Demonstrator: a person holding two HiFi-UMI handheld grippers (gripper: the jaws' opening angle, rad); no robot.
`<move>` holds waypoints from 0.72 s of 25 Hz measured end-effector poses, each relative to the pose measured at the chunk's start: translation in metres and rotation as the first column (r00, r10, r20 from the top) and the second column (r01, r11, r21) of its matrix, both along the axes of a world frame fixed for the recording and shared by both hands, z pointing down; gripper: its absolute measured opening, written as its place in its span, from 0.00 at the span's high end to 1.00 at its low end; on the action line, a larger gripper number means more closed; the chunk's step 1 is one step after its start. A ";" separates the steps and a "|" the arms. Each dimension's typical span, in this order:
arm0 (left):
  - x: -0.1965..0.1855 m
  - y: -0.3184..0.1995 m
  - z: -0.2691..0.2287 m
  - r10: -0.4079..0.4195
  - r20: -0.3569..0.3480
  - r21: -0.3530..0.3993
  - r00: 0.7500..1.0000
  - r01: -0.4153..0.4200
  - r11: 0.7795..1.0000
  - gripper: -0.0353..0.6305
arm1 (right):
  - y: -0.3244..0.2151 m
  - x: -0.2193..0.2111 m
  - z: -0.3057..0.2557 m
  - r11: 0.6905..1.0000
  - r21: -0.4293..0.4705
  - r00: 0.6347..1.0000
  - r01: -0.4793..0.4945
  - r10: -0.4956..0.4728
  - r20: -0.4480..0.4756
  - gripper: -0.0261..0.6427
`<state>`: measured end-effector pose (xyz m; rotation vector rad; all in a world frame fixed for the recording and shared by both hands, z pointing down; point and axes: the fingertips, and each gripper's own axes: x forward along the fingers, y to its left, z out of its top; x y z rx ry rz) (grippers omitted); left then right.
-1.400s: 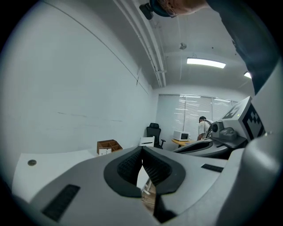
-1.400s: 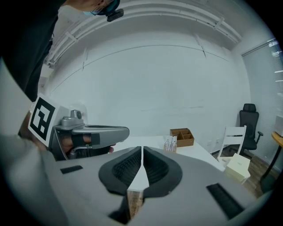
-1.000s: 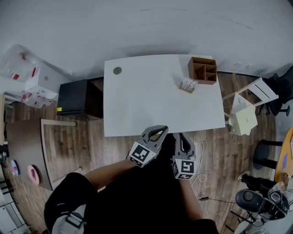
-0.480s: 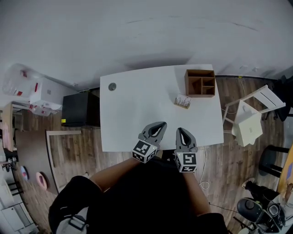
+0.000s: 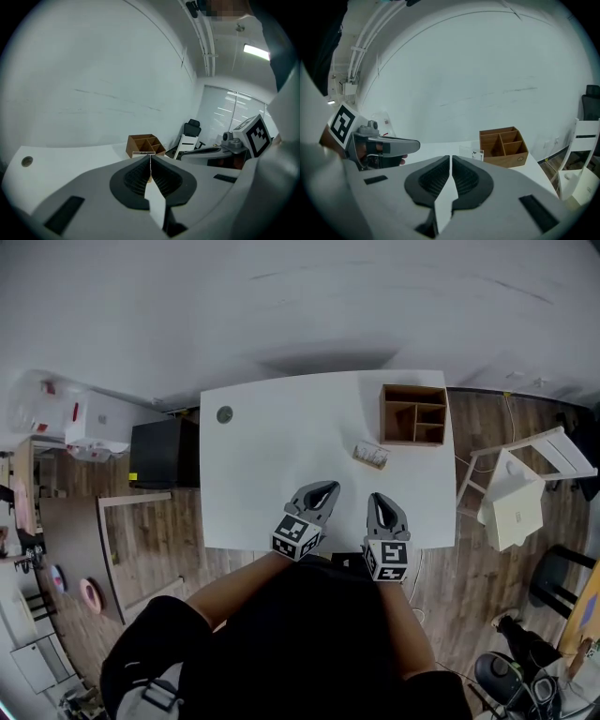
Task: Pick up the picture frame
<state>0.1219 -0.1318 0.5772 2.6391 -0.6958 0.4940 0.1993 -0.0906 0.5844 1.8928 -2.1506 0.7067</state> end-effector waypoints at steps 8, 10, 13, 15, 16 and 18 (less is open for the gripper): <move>0.020 -0.028 0.055 0.026 0.076 -0.037 0.997 -0.024 0.999 0.92 | -0.023 0.033 0.046 0.996 -0.075 0.999 0.053 -0.053 0.008 0.91; 0.025 -0.035 0.069 0.036 0.091 -0.041 0.995 -0.033 0.999 0.92 | -0.029 0.039 0.059 0.993 -0.094 0.997 0.072 -0.072 0.006 0.91; 0.027 -0.046 0.089 0.061 0.133 -0.033 0.989 -0.057 0.998 0.92 | -0.034 0.044 0.081 0.984 -0.134 0.993 0.115 -0.116 -0.001 0.90; 0.030 -0.051 0.102 0.090 0.161 -0.026 0.983 -0.087 0.996 0.91 | -0.039 0.049 0.093 0.978 -0.153 0.989 0.141 -0.145 -0.015 0.90; 0.032 -0.054 0.110 0.102 0.170 -0.028 0.980 -0.099 0.995 0.89 | -0.041 0.052 0.099 0.975 -0.161 0.987 0.154 -0.159 -0.024 0.90; 0.036 -0.060 0.127 0.118 0.189 -0.047 0.975 -0.111 0.993 0.81 | -0.047 0.055 0.113 0.968 -0.177 0.982 0.179 -0.187 -0.030 0.84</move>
